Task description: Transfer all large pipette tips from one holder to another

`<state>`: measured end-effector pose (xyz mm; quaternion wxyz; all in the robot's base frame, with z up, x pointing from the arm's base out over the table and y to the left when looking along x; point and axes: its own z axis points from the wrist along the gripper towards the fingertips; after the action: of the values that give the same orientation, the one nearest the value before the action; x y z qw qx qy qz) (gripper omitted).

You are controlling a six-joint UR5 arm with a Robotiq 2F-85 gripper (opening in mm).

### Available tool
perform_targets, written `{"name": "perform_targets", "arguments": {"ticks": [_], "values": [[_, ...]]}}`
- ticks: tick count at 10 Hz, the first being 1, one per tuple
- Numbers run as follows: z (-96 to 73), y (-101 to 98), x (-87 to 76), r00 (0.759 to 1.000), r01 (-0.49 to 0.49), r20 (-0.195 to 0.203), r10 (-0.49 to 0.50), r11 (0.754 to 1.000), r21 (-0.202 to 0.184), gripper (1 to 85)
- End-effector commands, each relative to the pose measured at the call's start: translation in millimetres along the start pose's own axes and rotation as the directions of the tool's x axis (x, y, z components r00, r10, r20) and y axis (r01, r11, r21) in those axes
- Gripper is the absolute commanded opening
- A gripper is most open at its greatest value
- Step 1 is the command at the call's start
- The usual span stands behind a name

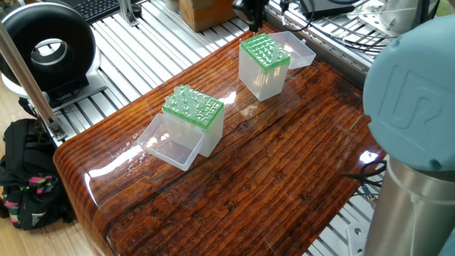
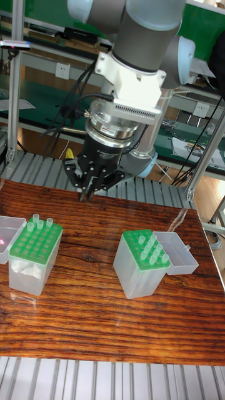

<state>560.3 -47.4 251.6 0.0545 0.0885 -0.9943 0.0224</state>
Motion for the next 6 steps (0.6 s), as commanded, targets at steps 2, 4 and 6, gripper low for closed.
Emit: {"name": "perform_targets", "arguments": {"ticks": [2,4,6], "values": [[-2.5,35.5,12.2,0.994,-0.11,-0.014,0.11,0.994,-0.012,22.7],[20.2,89.0,13.5,0.987,-0.161,0.004,0.162,0.983,-0.087,27.3],[41.4,90.1,19.1,0.984,-0.176,0.014,0.177,0.984,-0.016,27.3]]}}
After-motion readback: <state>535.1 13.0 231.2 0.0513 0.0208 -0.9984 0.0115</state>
